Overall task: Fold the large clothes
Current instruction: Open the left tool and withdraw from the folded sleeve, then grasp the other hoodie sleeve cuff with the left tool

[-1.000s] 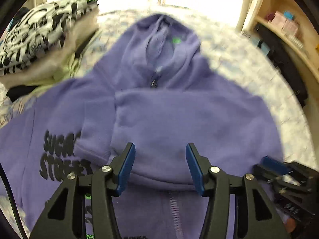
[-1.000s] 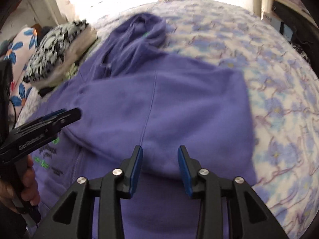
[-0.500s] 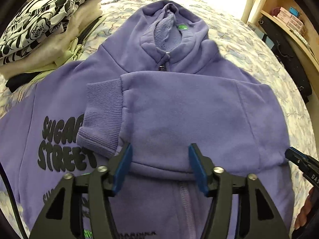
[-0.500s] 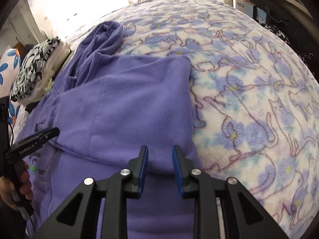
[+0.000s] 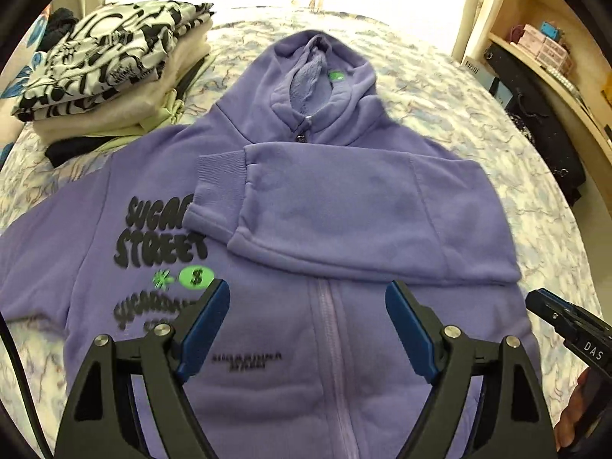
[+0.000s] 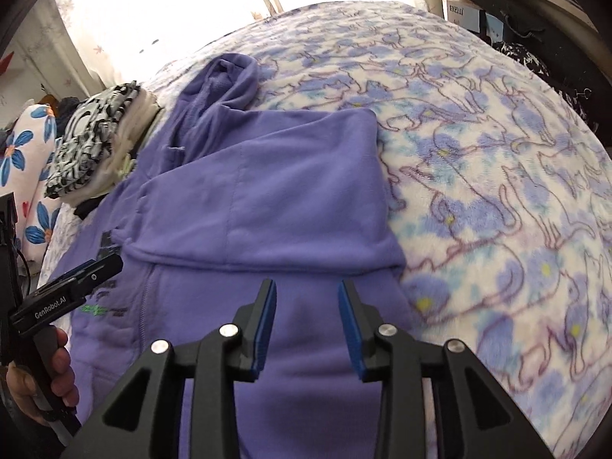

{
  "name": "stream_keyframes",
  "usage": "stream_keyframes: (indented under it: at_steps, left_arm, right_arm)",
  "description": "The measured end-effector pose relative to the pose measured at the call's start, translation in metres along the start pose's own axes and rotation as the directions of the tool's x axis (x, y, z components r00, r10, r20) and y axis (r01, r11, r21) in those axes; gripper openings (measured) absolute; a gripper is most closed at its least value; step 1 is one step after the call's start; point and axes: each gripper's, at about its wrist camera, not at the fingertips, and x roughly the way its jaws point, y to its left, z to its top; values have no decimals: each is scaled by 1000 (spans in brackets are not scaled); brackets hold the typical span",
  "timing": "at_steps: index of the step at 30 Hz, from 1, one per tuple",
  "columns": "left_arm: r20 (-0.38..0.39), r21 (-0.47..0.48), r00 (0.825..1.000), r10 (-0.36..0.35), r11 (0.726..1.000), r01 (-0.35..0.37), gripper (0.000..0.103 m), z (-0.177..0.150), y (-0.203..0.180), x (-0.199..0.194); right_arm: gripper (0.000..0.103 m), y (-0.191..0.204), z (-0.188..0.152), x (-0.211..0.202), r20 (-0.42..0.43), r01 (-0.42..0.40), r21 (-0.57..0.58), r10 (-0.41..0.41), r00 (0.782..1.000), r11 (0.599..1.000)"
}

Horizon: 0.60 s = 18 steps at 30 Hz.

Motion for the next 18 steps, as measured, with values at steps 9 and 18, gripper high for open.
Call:
stream_keyframes:
  at_steps: [9, 18]
  left_arm:
    - [28, 45, 999, 45, 998, -46, 82, -33, -10, -50]
    - [40, 34, 996, 77, 996, -79, 82, -53, -2, -77]
  right_arm:
    - [34, 22, -29, -34, 27, -15, -5, 15, 1000, 1000]
    - [34, 43, -55, -42, 9, -14, -20, 15, 1000, 1000]
